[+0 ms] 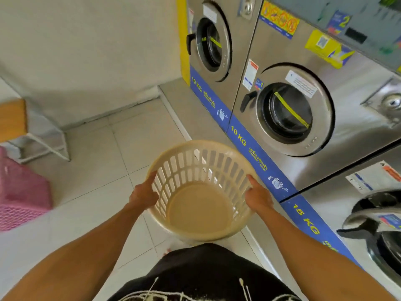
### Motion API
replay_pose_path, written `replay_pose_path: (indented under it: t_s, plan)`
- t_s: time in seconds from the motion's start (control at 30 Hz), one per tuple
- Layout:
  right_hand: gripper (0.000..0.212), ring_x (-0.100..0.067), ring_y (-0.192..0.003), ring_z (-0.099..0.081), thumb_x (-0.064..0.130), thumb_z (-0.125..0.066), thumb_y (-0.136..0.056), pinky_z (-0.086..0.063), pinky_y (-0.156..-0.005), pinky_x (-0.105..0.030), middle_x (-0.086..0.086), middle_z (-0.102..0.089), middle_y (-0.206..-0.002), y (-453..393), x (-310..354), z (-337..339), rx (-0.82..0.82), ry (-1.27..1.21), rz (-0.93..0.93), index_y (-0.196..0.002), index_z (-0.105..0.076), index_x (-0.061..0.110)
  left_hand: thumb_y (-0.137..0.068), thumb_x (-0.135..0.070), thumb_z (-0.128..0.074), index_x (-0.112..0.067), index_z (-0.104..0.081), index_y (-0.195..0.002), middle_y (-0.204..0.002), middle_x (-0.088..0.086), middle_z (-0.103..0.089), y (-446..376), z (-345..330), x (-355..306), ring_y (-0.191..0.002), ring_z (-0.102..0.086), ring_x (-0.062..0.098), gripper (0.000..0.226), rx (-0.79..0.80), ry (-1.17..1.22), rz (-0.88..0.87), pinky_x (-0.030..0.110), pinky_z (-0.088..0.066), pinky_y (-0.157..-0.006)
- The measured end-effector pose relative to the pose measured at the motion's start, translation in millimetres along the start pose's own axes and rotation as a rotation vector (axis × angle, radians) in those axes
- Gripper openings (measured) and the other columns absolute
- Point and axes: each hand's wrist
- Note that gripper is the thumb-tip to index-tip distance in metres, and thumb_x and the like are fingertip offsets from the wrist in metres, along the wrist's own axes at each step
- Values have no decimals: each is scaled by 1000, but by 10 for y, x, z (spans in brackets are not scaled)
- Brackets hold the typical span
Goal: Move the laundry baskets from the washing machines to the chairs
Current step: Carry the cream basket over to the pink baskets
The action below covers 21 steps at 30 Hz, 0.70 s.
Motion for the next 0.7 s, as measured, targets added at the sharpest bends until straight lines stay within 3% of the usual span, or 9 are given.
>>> replay_pose_path:
  t_s: [0.17, 0.27, 0.33, 0.47, 0.6, 0.7]
  plan:
    - [73, -30, -92, -63, 18, -34, -94, -56, -83, -43, -8, -67, -115, 165, 587, -283, -30, -2, 137, -153, -23, 59, -92, -19, -59, -52, 0, -150, -120, 6, -65, 19, 356, 561, -81, -68, 24, 90, -157, 89, -12, 26, -53, -50]
    - [76, -34, -91, -65, 18, -36, -94, -56, -84, -46, -11, -67, -103, 230, 908, -491, -43, 19, 223, -155, -13, 58, -92, -19, -62, -49, 5, -151, -115, 6, -66, -5, 555, 908, -73, -68, 20, 94, -219, 95, 14, 20, -47, -42]
    - [77, -35, -92, -63, 19, -37, -96, -54, -83, -43, -12, -65, -102, 312, 1135, -614, -40, 57, 277, -157, -9, 55, -91, -19, -62, -49, 7, -151, -114, 6, -66, 38, 651, 1133, -74, -69, 21, 96, -254, 97, 50, 24, -51, -44]
    - [73, -38, -110, -61, 21, -38, -100, -42, -82, -39, -17, -64, -124, 444, 1584, -817, -13, 155, 377, -159, -8, 52, -91, -13, -58, -45, 4, -154, -112, 10, -66, 223, 784, 1539, -77, -69, 24, 94, -300, 138, 183, 32, -59, -56]
    - [73, -34, -95, -61, 21, -36, -100, -50, -82, -40, -14, -64, -113, 469, 2002, -1024, 35, 244, 480, -158, -6, 54, -90, -13, -59, -48, 4, -153, -117, 12, -65, 399, 806, 1873, -79, -68, 24, 96, -326, 228, 304, 34, -60, -57]
    - [72, -23, -76, -51, 18, -33, -103, -46, -71, -36, -10, -61, -102, 498, 2314, -1186, 83, 319, 564, -159, -3, 53, -93, -15, -58, -46, 3, -154, -125, 12, -62, 506, 798, 2071, -83, -66, 22, 91, -363, 293, 375, 30, -57, -55]
Point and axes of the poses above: each hand's wrist, its own y-axis away from the middle knuckle, its own z-axis out of the back of the hand, x = y × z
